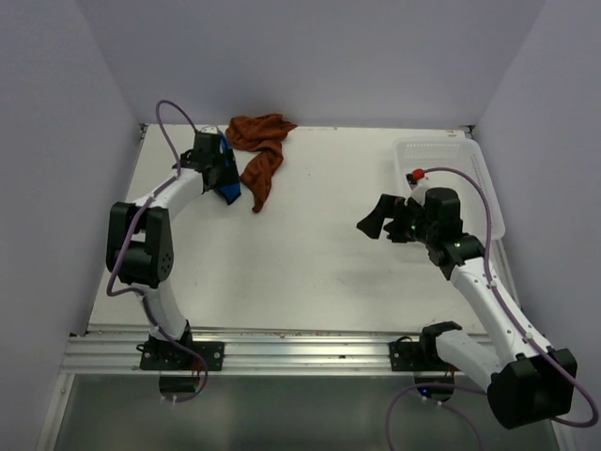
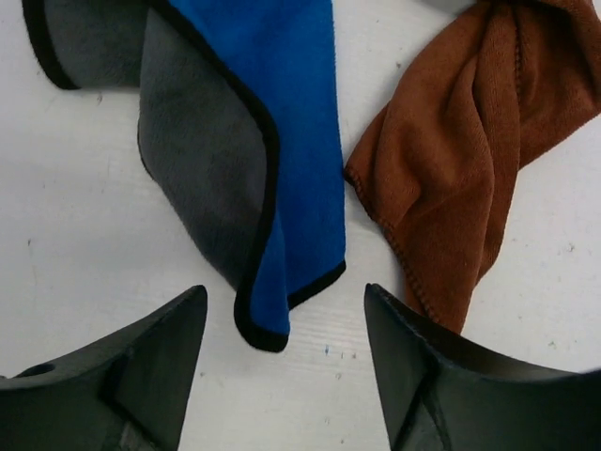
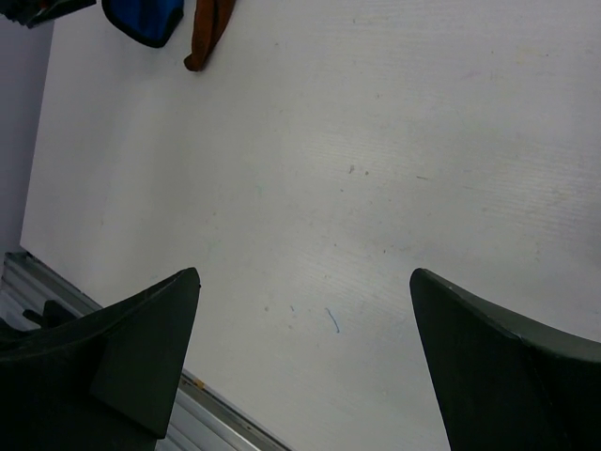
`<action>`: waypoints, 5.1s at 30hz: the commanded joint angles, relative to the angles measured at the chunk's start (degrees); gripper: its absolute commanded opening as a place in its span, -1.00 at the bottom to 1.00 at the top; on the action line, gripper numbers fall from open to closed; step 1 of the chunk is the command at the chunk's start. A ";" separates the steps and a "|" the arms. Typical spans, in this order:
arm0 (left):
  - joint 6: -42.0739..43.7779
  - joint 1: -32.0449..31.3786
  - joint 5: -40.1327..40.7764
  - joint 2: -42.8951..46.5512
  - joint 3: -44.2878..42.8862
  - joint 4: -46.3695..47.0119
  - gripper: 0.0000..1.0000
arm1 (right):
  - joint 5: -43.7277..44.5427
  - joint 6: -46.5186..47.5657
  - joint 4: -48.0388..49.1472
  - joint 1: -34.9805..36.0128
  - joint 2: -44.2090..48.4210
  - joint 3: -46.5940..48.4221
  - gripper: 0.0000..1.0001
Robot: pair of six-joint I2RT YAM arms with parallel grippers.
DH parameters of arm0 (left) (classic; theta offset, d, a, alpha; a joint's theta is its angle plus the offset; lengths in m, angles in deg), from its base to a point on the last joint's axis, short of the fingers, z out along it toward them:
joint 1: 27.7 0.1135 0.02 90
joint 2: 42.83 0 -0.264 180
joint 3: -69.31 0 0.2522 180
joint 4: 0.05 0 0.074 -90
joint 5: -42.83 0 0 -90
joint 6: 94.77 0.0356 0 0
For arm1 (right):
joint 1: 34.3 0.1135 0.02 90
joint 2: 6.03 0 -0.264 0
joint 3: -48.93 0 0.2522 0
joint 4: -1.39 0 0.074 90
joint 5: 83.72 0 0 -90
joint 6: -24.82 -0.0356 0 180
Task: Roll the towels
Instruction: Grab a towel with the left arm, then move the towel to the center of the board, then flatten the towel
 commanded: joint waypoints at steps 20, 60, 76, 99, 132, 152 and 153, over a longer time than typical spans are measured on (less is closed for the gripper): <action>-0.43 2.82 1.68 3.39 -1.82 0.56 -1.00 | -4.78 -1.26 -1.14 1.17 -1.48 0.53 0.96; -14.23 -31.63 -0.78 31.22 25.36 27.17 -1.00 | 6.29 -14.01 -11.61 2.05 5.56 6.41 0.89; -8.88 -32.00 -0.17 27.05 19.01 20.08 0.76 | 7.79 -15.94 -4.40 2.84 -5.58 6.15 0.57; -8.87 -9.31 -7.19 13.70 28.68 19.45 0.51 | 11.66 -10.32 -7.12 15.68 -35.57 24.96 0.18; -1.93 -15.02 3.96 3.59 24.55 13.12 -0.21 | 12.53 -5.75 -9.41 15.59 -36.89 24.35 0.26; -6.15 -17.39 5.11 29.84 28.69 15.33 -1.00 | 10.60 -9.17 -8.00 15.68 -39.79 29.44 0.25; -6.06 -17.83 5.28 31.26 28.07 14.80 -1.00 | 9.99 -9.26 -7.83 15.68 -39.71 29.53 0.25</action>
